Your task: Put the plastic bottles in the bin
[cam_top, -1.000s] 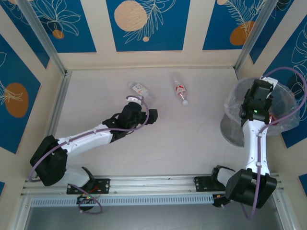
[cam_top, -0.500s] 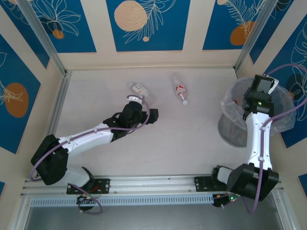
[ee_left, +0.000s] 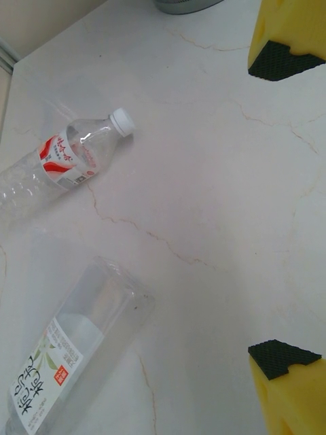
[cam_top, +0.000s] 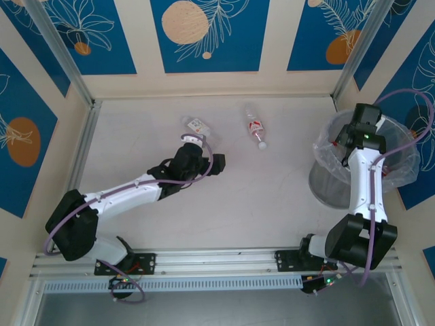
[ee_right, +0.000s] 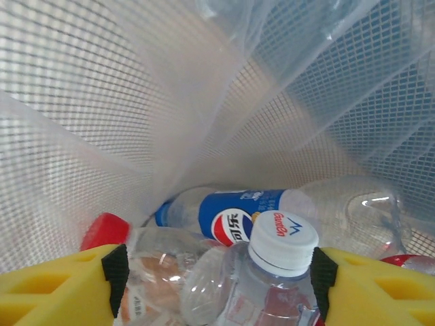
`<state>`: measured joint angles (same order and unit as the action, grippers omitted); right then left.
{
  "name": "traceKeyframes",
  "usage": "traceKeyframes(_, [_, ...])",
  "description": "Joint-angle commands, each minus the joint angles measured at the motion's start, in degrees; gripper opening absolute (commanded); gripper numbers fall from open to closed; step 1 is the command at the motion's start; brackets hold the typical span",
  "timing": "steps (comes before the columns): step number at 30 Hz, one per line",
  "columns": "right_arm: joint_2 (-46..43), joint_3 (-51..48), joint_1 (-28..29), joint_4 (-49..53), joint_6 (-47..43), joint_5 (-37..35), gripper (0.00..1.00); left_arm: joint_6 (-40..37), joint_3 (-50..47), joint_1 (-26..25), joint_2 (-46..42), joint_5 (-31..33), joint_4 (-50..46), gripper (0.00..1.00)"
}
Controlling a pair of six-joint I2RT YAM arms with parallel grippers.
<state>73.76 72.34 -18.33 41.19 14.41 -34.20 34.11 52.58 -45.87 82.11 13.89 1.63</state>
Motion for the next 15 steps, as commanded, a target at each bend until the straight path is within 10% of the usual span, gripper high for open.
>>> traceKeyframes(1, [-3.2,1.4,0.6,0.3,1.8,3.2,0.76,0.3,2.2,0.6,0.8,-0.7,-0.9,0.99])
traceKeyframes(8, [-9.9,0.0,1.3,-1.0,3.9,7.6,0.99,0.2,3.0,0.7,1.2,0.3,-2.1,0.99])
traceKeyframes(15, [-15.5,-2.3,2.2,-1.9,5.0,13.0,0.99,2.9,4.9,0.9,2.9,1.7,-5.2,0.99])
